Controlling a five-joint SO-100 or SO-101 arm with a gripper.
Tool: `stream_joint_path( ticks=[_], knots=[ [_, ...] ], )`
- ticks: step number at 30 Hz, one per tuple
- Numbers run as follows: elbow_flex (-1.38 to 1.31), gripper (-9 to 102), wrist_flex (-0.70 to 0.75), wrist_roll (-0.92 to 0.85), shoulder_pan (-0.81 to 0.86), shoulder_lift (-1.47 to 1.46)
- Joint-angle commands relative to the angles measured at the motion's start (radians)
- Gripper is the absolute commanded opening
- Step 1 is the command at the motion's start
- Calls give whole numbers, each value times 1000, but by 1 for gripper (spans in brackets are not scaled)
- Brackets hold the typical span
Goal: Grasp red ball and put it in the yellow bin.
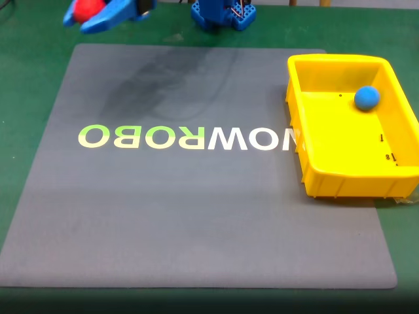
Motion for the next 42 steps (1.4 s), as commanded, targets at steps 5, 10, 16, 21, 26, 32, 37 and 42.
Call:
stream_joint_path(
  ticks=[5,10,16,21,26,32,37,42],
  knots=[
    [120,0,6,-34,-278,195],
    [140,0,6,-29,-479,216],
    [135,0,9,-29,-673,183],
    [110,0,-2,-25,-795,121],
    [64,0,-25,-32,-871,40],
    [-5,0,-44,-15,-905,-37],
    [-40,0,-44,-12,-919,-63],
    [-48,0,-51,-20,-933,-91]
  ],
)
